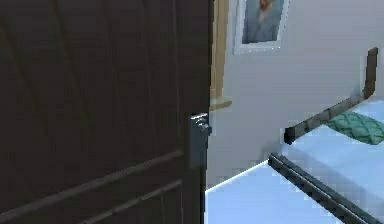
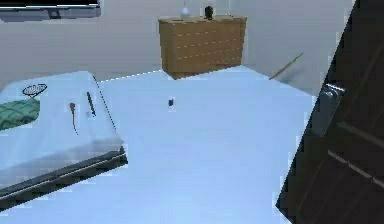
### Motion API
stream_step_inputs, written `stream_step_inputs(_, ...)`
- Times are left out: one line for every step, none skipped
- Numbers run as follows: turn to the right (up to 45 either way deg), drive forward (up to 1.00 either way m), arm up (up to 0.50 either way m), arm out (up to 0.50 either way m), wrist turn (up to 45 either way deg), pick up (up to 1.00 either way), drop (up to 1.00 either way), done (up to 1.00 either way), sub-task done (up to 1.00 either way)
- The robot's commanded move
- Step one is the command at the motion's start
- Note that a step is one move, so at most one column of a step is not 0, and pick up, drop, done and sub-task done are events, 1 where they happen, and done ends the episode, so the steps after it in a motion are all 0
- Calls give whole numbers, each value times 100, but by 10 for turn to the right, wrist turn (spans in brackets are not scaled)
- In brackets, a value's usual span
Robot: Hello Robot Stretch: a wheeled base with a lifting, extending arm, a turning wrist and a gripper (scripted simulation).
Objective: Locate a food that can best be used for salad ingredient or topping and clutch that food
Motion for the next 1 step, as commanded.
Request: stream_step_inputs(-450, 0, 0, 0, 0, 0, 0, 0, 0)
